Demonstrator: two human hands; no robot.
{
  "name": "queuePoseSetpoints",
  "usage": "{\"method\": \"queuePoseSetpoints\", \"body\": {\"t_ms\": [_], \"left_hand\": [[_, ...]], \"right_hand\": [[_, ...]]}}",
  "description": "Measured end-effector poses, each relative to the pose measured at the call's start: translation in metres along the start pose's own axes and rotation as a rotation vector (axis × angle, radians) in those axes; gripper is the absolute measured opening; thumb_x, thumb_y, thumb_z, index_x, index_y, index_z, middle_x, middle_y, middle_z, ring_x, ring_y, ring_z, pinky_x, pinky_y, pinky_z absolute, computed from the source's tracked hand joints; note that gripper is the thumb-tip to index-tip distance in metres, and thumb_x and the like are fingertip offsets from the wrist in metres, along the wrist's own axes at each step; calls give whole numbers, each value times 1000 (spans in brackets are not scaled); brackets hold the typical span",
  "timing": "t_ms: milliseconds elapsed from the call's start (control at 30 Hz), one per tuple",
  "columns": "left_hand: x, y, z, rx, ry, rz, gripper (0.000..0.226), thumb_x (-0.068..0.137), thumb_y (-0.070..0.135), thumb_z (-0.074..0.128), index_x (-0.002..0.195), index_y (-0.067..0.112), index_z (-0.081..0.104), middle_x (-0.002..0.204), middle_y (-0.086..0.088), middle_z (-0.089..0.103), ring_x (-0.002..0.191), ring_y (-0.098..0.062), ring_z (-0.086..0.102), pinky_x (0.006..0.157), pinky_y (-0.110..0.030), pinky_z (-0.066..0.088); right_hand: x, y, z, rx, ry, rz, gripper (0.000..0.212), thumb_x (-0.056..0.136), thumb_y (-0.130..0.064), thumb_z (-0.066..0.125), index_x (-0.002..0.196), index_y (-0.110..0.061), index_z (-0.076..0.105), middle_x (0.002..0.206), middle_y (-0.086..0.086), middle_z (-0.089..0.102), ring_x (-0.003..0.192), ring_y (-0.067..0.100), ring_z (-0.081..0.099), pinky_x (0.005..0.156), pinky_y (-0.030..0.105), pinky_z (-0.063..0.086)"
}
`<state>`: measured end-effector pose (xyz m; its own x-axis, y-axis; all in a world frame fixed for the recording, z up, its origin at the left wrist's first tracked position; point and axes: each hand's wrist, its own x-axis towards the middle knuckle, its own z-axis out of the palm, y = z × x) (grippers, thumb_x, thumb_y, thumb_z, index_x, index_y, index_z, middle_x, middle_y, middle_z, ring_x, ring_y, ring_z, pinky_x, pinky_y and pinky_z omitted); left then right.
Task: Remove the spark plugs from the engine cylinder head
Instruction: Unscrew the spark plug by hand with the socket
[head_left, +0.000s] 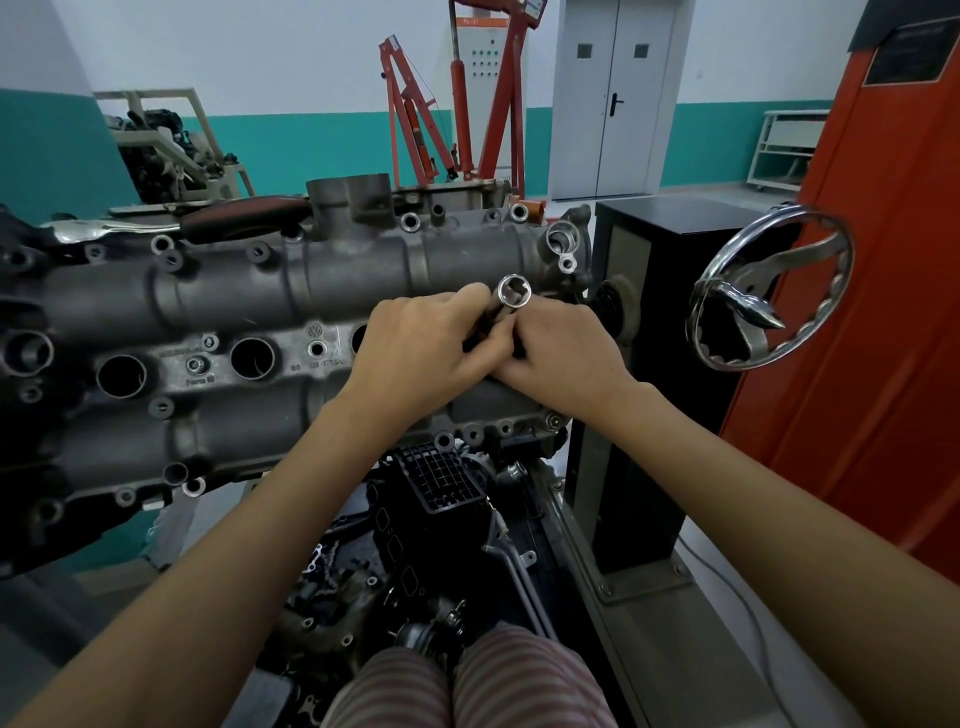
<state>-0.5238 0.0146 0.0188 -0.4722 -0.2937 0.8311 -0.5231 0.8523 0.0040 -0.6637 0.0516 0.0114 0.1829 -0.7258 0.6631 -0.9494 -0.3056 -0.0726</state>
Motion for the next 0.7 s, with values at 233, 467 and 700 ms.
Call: {"method": "queuePoseSetpoints", "body": {"t_ms": [233, 467, 700], "left_hand": [[0, -3, 1, -8, -10, -1, 54, 87, 48, 44, 59, 4, 57, 48, -6, 55, 45, -26, 52, 42, -35, 40], [1, 1, 0, -35, -53, -51, 43, 83, 45, 33, 77, 7, 52, 61, 0, 54, 51, -24, 50, 46, -31, 37], [1, -4, 0, -12, -32, -45, 57, 86, 51, 42, 61, 2, 60, 49, -10, 57, 47, -30, 54, 45, -36, 41]], "right_hand": [[1, 2, 1, -13, -22, 17, 25, 89, -32, 50, 99, -14, 65, 80, 8, 67, 74, 27, 61, 58, 31, 39], [1, 0, -1, -19, -49, -5, 45, 79, -49, 24, 86, -14, 52, 71, -14, 37, 61, 8, 38, 50, 26, 26], [0, 1, 0, 16, -13, 32, 23, 85, -36, 55, 78, -15, 64, 69, 4, 64, 66, 22, 57, 54, 26, 29]]}}
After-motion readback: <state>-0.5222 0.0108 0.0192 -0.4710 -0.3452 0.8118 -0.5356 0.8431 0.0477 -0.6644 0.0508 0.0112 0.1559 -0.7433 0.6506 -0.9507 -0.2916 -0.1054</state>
